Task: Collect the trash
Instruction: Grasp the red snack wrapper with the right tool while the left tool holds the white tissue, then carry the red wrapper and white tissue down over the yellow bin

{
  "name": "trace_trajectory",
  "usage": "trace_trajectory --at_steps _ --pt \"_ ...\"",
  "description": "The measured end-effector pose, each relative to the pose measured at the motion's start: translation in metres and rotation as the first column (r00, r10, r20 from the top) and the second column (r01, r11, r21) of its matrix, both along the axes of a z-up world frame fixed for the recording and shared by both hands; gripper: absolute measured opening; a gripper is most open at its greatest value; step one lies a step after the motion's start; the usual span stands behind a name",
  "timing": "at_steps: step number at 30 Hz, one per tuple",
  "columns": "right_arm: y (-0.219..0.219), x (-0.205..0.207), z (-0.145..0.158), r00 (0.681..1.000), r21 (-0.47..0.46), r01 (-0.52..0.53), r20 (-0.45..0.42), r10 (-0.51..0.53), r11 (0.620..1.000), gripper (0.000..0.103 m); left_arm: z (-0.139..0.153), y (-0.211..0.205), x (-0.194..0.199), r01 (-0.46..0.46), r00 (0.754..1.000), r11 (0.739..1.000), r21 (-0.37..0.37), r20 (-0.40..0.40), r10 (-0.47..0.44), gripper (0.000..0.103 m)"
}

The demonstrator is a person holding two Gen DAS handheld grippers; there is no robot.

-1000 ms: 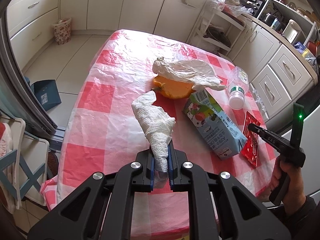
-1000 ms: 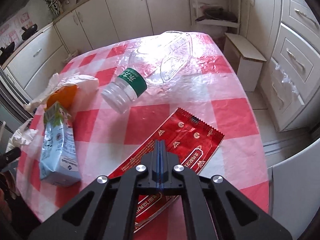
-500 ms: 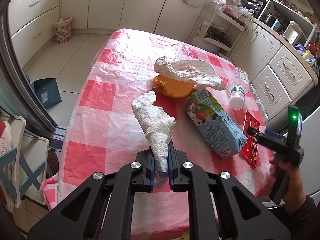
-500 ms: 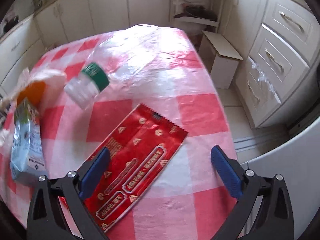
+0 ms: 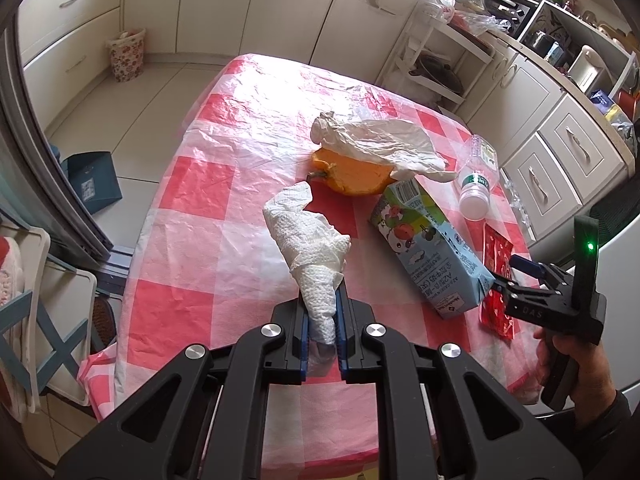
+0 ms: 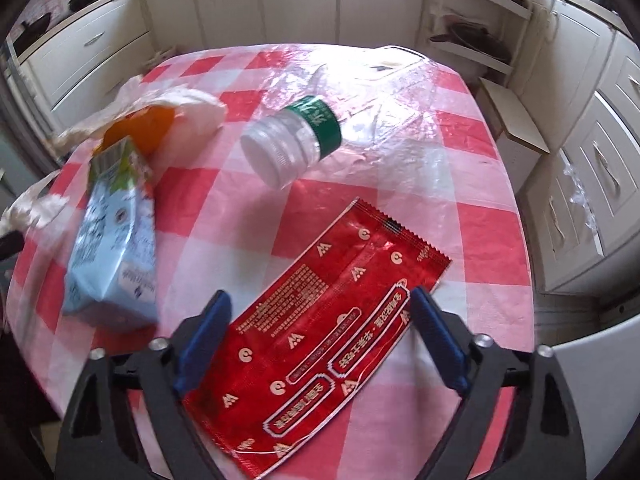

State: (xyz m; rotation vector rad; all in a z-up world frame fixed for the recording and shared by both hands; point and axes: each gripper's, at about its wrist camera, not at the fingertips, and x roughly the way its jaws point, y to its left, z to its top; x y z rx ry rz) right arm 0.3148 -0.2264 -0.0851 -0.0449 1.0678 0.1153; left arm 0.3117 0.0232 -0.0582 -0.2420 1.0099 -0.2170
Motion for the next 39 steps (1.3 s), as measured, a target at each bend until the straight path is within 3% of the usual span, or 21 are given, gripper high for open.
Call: trace_trajectory --at_steps 4,7,8,15,21,27,33,39 --pt "-0.015 -0.015 0.006 0.999 0.031 -0.031 -0.007 0.031 0.999 0.031 0.002 -0.002 -0.004 0.011 1.000 1.000 0.002 0.006 -0.011 0.010" --pt "-0.027 -0.025 0.007 1.000 0.063 -0.025 -0.011 0.026 0.998 0.010 0.001 -0.003 -0.007 0.012 1.000 1.000 0.002 0.006 -0.012 0.010" --pt "-0.029 -0.028 0.007 1.000 0.073 -0.023 -0.009 0.023 0.997 0.008 0.001 -0.004 -0.008 0.011 1.000 1.000 0.001 0.005 -0.011 0.010" --pt "-0.021 -0.047 0.022 0.998 0.141 -0.049 0.039 0.044 0.989 0.005 0.003 -0.011 -0.020 0.028 0.999 1.000 0.012 0.023 -0.028 0.010" --pt "-0.003 -0.065 0.037 0.992 0.224 -0.115 0.074 0.101 0.968 0.005 0.007 -0.024 -0.039 0.047 0.996 0.994 0.096 0.072 -0.054 0.010" --pt "0.021 -0.082 0.042 0.973 0.314 -0.230 0.071 0.219 0.921 0.005 0.017 -0.036 -0.051 0.066 0.986 0.980 0.188 0.136 -0.093 0.010" --pt "0.060 -0.103 0.051 0.917 0.313 -0.395 0.088 0.388 0.864 0.005 0.026 -0.042 -0.058 0.085 0.976 0.971 0.224 0.175 -0.126 0.010" --pt "0.103 -0.129 0.045 0.825 0.265 -0.557 0.066 0.561 0.787 0.005 0.031 -0.043 -0.065 0.089 0.970 0.966 0.244 0.198 -0.140 0.010"
